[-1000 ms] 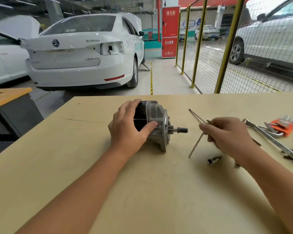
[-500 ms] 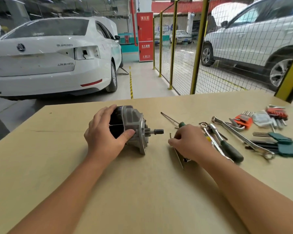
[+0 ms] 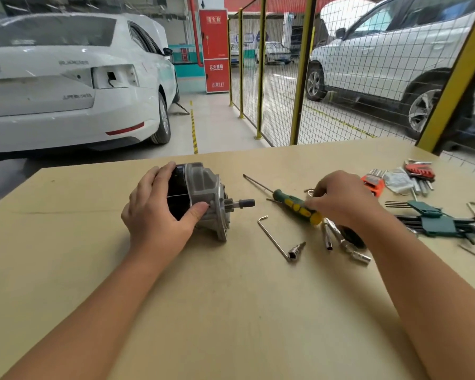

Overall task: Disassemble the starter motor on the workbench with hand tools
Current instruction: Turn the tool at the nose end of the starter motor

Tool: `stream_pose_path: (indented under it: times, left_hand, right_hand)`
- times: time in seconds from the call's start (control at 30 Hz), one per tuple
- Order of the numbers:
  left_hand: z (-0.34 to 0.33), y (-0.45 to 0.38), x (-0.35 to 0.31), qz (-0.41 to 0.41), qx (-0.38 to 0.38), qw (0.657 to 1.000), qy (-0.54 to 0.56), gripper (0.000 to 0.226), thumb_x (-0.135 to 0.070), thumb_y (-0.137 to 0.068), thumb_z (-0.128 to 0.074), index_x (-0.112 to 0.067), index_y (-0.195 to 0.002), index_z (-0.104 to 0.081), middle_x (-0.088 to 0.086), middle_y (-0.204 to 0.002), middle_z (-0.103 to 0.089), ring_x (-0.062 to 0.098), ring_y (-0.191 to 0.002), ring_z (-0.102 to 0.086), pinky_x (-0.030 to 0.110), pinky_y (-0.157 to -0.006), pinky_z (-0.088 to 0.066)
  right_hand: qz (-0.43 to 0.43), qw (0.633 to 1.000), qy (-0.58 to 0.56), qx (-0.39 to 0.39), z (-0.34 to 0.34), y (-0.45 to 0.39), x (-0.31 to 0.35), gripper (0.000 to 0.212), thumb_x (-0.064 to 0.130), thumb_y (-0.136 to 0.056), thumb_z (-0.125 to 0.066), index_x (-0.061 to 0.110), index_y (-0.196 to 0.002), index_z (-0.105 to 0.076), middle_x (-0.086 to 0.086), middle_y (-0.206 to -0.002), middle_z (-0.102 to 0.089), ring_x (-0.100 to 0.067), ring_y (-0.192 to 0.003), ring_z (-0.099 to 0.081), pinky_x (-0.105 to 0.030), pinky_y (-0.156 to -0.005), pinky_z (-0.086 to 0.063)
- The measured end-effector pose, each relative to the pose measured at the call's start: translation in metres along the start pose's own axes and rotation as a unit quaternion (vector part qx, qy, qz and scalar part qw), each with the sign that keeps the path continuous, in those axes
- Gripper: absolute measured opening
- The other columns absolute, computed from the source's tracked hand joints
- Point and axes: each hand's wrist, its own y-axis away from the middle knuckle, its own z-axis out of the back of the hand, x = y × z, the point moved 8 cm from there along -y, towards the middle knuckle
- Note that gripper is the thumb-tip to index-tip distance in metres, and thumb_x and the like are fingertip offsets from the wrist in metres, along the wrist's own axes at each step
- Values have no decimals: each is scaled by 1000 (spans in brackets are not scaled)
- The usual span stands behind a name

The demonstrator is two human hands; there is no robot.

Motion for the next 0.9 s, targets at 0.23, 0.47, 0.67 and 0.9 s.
stream_pose_path:
  times: [0.23, 0.47, 0.67, 0.9]
  left_hand:
    - [1, 2, 0, 1, -3, 1000, -1, 89, -50, -77, -85, -28, -153, -47, 4, -157, -46, 34, -140, -44, 57, -112, -36]
    - [2, 2, 1, 1, 3, 1000, -4, 88, -54, -77, -82, -30, -154, -45, 3, -158, -44, 33, -141, -43, 56, -113, -36]
    - [1, 2, 2, 0, 11, 1000, -7, 88, -57, -77, -80, -32, -154, -44, 3, -157, -44, 33, -140, -43, 56, -113, -36]
    - [-1, 1, 5, -4, 12, 1000, -11, 88, -56, -78, -81, -35, -154, -42, 2, -157, -43, 32, -140, -43, 55, -111, -35]
  right_hand:
    - [2, 999, 46, 19, -4, -4, -7, 19, 26, -93, -60, 18, -90, -77, -3, -87, -70, -25, -81, -63, -39, -72, -59]
    - [52, 998, -29, 24, -13, -3, 8, 20, 14, -89, -67, 33, -91, -73, 7, -89, -66, -17, -88, -62, -25, -67, -48]
    - [32, 994, 94, 45, -20, -3, -2, 41, 17, -84, -64, 36, -120, -68, 6, -118, -65, -20, -108, -61, -36, -84, -56]
    - [39, 981, 186, 50, -33, -13, 1, 24, 39, -91, -60, 26, -110, -65, -4, -114, -64, -29, -104, -62, -37, -80, -52]
